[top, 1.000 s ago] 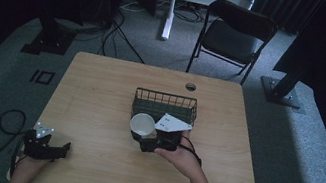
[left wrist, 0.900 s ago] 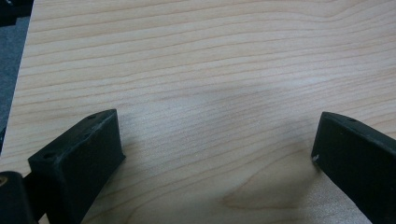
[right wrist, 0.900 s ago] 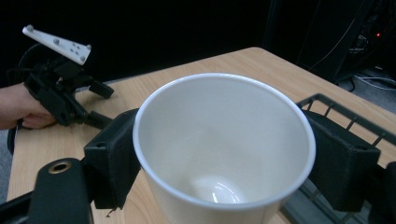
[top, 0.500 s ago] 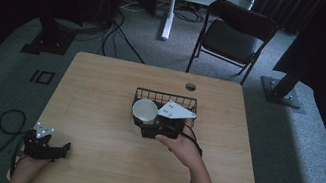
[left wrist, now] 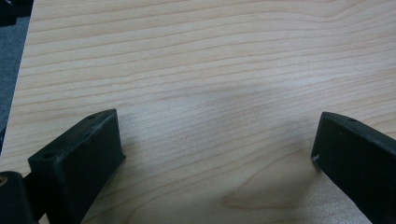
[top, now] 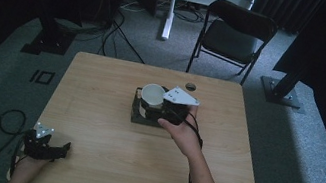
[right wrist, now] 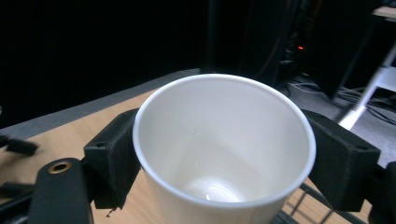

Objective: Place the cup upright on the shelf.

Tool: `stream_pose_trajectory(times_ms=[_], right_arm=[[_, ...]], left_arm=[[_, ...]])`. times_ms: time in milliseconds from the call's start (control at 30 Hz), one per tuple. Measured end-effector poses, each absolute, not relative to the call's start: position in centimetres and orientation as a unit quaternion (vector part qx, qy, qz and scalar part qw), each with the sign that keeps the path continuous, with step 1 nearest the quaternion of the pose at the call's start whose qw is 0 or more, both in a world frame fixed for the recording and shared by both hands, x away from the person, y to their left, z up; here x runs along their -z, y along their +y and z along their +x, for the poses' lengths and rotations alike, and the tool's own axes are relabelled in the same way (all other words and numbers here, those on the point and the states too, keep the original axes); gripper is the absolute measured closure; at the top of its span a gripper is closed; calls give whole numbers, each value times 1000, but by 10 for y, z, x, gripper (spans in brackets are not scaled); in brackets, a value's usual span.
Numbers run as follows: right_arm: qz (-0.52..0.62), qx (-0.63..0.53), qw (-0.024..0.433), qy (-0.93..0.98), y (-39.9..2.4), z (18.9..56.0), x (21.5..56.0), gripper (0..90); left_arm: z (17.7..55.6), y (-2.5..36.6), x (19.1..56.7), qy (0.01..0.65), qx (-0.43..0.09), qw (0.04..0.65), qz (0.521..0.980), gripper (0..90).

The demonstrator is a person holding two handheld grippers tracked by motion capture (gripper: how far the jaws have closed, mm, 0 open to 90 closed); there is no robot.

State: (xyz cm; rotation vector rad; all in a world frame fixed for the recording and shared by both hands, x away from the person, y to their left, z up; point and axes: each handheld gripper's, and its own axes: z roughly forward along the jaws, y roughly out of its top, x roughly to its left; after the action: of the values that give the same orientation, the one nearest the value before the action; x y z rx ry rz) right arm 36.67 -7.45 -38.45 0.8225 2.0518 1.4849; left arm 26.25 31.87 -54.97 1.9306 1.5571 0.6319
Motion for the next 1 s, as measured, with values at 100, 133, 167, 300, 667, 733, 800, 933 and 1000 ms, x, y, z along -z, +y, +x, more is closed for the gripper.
stream_pose_trajectory(times_ms=[100,133,167,300,667,733,800,933,1000], right_arm=[[319,-535,247,742,-77,372,385,193],[328,-533,252,738,-79,375,386,193],[334,-532,255,736,-80,377,386,193],[347,-524,262,732,-84,386,389,193],[385,-505,269,724,-89,414,399,193],[393,-503,266,722,-89,419,403,193],[397,-499,266,723,-88,422,406,193],[405,-494,259,724,-85,427,415,193],[409,-492,256,725,-85,428,419,193]], left_arm=[[263,319,550,583,-237,287,722,19],[263,319,550,583,-237,287,723,19],[263,319,550,583,-237,287,723,19],[263,319,550,583,-237,287,723,19],[262,319,550,583,-236,287,723,19],[262,319,550,583,-236,287,723,19],[262,319,550,583,-236,287,722,19],[263,319,550,583,-236,287,722,19],[262,319,550,583,-236,287,723,19]])
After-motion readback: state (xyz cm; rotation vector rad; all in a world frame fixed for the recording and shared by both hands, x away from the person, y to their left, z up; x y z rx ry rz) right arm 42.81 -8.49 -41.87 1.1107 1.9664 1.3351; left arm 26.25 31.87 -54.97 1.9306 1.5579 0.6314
